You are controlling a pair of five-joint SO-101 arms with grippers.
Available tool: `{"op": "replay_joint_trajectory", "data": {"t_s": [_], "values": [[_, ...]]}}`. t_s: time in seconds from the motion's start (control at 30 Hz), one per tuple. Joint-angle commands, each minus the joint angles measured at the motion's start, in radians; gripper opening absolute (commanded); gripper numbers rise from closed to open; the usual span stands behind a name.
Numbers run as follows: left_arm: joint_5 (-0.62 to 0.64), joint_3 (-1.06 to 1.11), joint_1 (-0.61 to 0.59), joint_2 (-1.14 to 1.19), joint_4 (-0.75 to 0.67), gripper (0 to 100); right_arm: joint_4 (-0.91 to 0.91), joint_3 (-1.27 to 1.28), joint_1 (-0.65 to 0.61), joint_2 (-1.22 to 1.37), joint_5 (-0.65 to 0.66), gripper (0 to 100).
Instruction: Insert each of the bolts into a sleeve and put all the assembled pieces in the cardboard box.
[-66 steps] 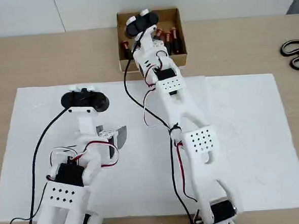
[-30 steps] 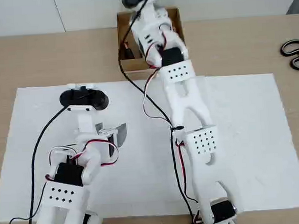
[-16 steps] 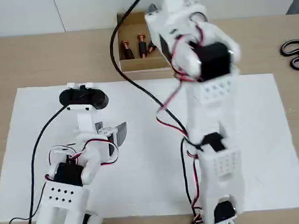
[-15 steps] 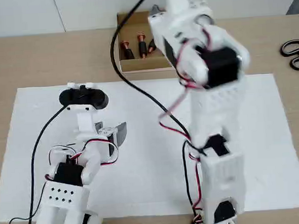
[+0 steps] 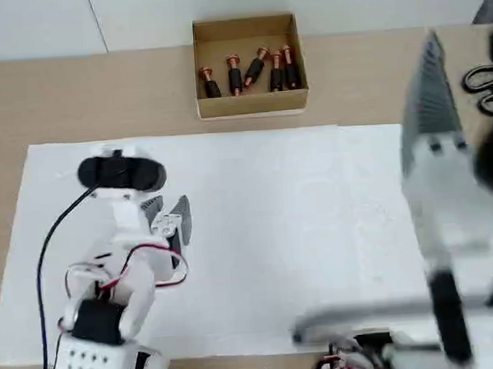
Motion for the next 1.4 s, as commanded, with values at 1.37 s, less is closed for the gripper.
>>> {"op": "replay_joint_trajectory", "data": {"t_s": [1.37], "values": [[-0.011, 0.487, 0.005, -0.462, 0.028, 11, -0.475, 2.593, 0.202, -1.294, -0.012, 17.0]]}}
